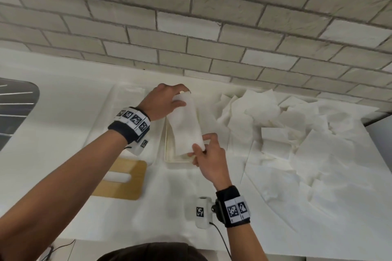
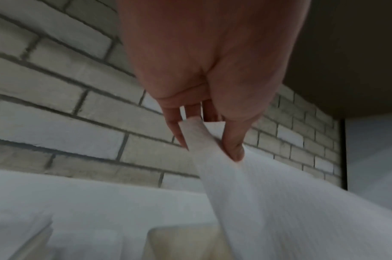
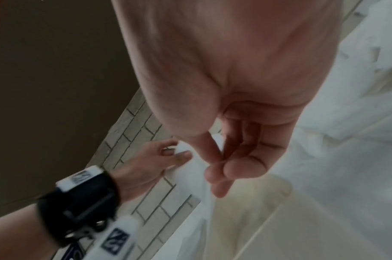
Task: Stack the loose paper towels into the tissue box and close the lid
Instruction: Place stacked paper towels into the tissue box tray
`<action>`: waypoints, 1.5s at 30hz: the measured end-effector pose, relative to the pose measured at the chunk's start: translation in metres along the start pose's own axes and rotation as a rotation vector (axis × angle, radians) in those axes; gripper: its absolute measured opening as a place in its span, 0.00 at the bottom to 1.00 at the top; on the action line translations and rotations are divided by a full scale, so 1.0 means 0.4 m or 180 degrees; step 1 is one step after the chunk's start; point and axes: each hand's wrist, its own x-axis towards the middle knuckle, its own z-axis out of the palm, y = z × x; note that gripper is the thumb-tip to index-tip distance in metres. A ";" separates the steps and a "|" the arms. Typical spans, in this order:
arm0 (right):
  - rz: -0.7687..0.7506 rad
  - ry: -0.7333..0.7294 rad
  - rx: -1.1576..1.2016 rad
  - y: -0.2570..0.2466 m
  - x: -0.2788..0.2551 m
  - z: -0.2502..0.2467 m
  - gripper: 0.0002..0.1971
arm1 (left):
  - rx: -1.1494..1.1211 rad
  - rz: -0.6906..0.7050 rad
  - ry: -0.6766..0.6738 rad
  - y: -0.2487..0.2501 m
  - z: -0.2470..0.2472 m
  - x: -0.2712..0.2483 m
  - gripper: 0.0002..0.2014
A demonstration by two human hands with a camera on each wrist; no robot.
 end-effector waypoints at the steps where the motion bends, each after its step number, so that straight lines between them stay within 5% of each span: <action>1: 0.0116 0.0002 0.0140 -0.006 0.001 0.017 0.13 | 0.0101 -0.0096 -0.0064 -0.004 0.017 0.014 0.20; 4: 0.0410 -0.0045 0.0434 -0.015 0.022 0.058 0.16 | 0.0301 -0.0041 -0.0095 -0.012 0.058 0.037 0.27; 7: 0.0583 -0.0078 0.0302 -0.018 0.047 0.078 0.18 | 0.0427 0.0062 -0.0108 -0.021 0.082 0.029 0.17; 9: 0.0598 -0.0054 0.0092 -0.017 0.054 0.083 0.18 | 0.0492 -0.0063 -0.0493 -0.019 0.090 0.009 0.11; 13: 0.0564 -0.0105 -0.0478 -0.004 0.043 0.084 0.20 | 0.1329 -0.0213 -0.1703 -0.019 0.152 -0.045 0.36; 17: 0.0363 -0.0069 -0.0686 0.006 0.023 0.027 0.15 | 0.1768 -0.0232 -0.2119 -0.024 0.224 -0.083 0.54; 20: 0.0113 0.0218 -0.0556 0.048 0.032 -0.078 0.09 | 0.1677 -0.0344 -0.1917 -0.022 0.225 -0.090 0.52; 23: -0.0082 0.0470 -0.1652 0.140 0.053 -0.214 0.10 | 0.1340 -0.0400 -0.1350 0.006 0.199 -0.103 0.42; 27: 0.0363 -0.0131 -0.3414 0.293 0.041 -0.376 0.26 | 0.0696 -0.0191 -0.0205 0.087 0.179 -0.144 0.28; 29: 0.0491 -0.0185 -0.3572 0.333 0.034 -0.427 0.22 | 0.0326 -0.0071 0.0123 0.137 0.187 -0.171 0.23; 32: 0.0015 0.0131 -0.3379 0.331 0.035 -0.467 0.06 | -0.0176 0.0008 0.0137 0.201 0.227 -0.201 0.18; 34: -0.0502 0.0209 -0.2408 0.289 0.031 -0.475 0.07 | -0.0446 0.0024 -0.0025 0.241 0.256 -0.207 0.21; 37: -0.1147 0.0021 -0.1072 0.182 0.005 -0.453 0.09 | -0.0710 -0.0097 -0.0399 0.297 0.297 -0.201 0.33; 40: -0.1331 -0.0223 -0.0580 0.079 -0.020 -0.431 0.06 | -0.0894 -0.0260 -0.0812 0.340 0.323 -0.189 0.50; 42: -0.1326 -0.0178 -0.0389 0.032 -0.033 -0.420 0.06 | -0.1072 -0.0233 -0.0861 0.365 0.320 -0.183 0.45; 45: -0.1368 0.0097 -0.0194 -0.006 -0.034 -0.398 0.06 | -0.1546 -0.0171 -0.0570 0.394 0.292 -0.179 0.23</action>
